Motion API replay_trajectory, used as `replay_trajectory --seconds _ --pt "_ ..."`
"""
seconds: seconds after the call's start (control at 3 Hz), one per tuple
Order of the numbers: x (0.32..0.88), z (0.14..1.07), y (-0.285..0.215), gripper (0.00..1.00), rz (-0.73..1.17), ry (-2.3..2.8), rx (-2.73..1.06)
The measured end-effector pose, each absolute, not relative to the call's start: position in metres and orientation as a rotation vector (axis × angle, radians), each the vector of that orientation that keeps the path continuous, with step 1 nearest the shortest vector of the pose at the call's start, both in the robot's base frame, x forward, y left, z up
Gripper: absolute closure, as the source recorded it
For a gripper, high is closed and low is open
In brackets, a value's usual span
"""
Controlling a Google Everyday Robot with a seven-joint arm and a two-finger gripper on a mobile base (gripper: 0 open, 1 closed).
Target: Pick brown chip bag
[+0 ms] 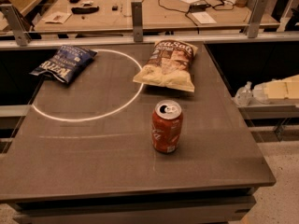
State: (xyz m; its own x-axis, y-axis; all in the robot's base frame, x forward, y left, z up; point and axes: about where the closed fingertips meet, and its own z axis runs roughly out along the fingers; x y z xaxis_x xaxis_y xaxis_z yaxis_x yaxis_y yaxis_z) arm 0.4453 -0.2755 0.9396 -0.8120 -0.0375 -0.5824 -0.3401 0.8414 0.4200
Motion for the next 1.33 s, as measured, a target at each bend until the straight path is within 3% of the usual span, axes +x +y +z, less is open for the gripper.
replay_trajectory --seconds 0.67,1.33 --pt "0.459 0.944 -0.254 0.0 0.752 2.453 -0.21" --pt "0.512 0.962 -0.185 0.0 0.872 2.412 -0.138"
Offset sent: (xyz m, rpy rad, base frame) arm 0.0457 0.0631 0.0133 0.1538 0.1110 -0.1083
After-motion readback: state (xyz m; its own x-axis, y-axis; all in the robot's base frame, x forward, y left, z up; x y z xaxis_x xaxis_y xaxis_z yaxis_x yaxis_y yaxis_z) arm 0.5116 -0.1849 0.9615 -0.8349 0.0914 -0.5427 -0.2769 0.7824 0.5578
